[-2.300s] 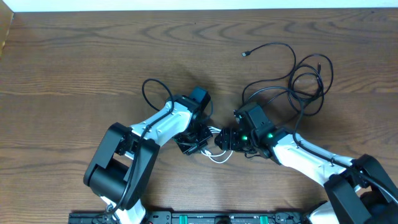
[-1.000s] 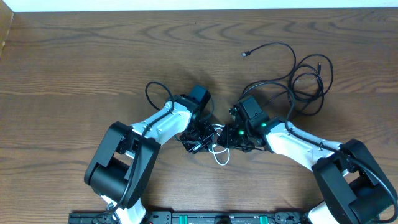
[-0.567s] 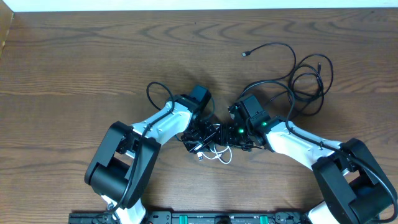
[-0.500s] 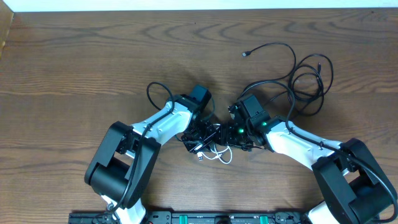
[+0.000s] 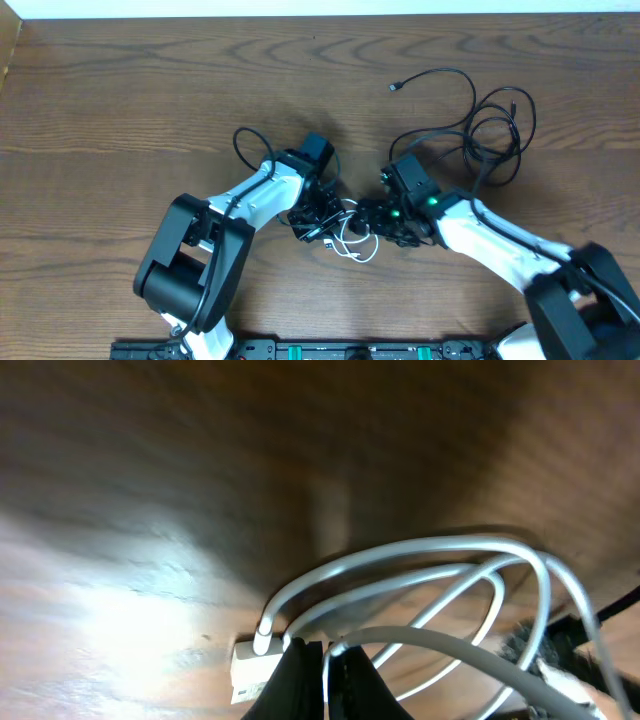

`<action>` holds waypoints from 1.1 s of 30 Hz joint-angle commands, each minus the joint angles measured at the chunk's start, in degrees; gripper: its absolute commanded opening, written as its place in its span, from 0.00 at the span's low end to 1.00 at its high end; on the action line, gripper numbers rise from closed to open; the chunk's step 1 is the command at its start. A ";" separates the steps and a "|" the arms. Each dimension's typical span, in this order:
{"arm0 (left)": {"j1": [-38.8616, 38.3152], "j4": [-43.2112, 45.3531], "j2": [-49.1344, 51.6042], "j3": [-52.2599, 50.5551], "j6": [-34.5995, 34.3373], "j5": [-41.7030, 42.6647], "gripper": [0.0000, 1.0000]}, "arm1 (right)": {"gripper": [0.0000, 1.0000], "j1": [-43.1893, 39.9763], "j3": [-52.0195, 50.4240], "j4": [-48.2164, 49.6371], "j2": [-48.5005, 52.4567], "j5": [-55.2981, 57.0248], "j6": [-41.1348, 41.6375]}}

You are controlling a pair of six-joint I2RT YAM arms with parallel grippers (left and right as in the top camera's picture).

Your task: Untangle cables

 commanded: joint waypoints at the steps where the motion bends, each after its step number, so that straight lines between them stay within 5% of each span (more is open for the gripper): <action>1: 1.66 0.15 -0.74 -0.31 1.64 -2.49 0.13 | 0.89 -1.88 -1.18 -3.30 -7.91 7.43 -4.46; 11: 2.05 4.31 -6.67 -0.31 2.47 -8.57 0.38 | 0.96 -4.83 -1.18 -10.75 -21.42 24.98 -5.60; 21: 2.05 4.28 -10.45 -0.31 2.45 -12.68 0.78 | 0.99 -9.40 -1.18 -10.45 -30.36 33.73 -5.57; 33: -3.10 4.07 -10.34 -0.33 3.37 -14.16 0.79 | 0.99 -12.50 -1.18 -8.50 -32.94 37.68 -5.57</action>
